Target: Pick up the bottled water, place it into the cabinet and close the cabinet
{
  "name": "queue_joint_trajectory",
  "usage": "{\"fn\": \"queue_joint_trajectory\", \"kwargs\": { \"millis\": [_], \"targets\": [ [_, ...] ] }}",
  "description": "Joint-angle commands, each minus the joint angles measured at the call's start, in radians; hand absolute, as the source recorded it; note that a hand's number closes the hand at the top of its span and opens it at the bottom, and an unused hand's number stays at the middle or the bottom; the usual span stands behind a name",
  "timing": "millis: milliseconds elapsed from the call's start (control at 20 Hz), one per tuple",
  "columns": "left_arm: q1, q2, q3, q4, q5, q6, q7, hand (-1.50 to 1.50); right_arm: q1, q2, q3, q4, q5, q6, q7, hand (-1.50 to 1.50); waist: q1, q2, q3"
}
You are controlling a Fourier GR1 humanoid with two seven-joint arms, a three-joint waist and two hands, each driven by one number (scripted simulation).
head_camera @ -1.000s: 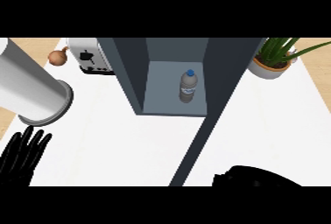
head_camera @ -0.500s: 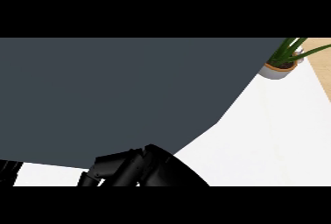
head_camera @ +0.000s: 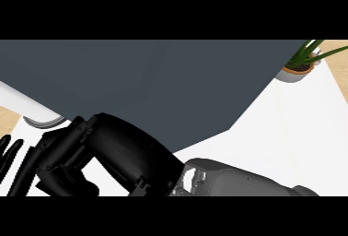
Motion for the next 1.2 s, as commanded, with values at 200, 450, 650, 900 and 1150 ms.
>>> {"fn": "queue_joint_trajectory", "kwargs": {
  "millis": [200, 450, 650, 900, 1150],
  "targets": [
    [0.110, 0.029, 0.114, -0.051, 0.031, -0.025, 0.020, -1.50, 0.042, 0.006, -0.075, 0.228, -0.133, 0.301, -0.086, 1.50, -0.021, 0.000, -0.001],
    [0.097, -0.012, 0.138, -0.038, 0.022, -0.059, 0.047, -1.50, 0.004, -0.032, -0.193, 0.306, -0.112, 0.380, -0.101, 1.50, -0.034, -0.001, -0.001],
    [0.166, -0.004, 0.148, -0.144, 0.007, -0.023, 0.081, -1.50, -0.003, -0.052, -0.251, 0.404, -0.043, 0.376, -0.180, 1.50, -0.025, -0.002, -0.001],
    [0.134, -0.050, 0.123, -0.140, -0.034, 0.010, 0.085, -1.50, -0.044, -0.092, -0.317, 0.492, 0.037, 0.321, -0.228, 1.50, -0.033, -0.002, -0.001],
    [0.124, -0.041, 0.145, -0.171, -0.006, 0.019, 0.125, -1.50, -0.065, -0.098, -0.324, 0.553, 0.102, 0.273, -0.258, 1.50, -0.032, -0.002, -0.001]
  ]
}}
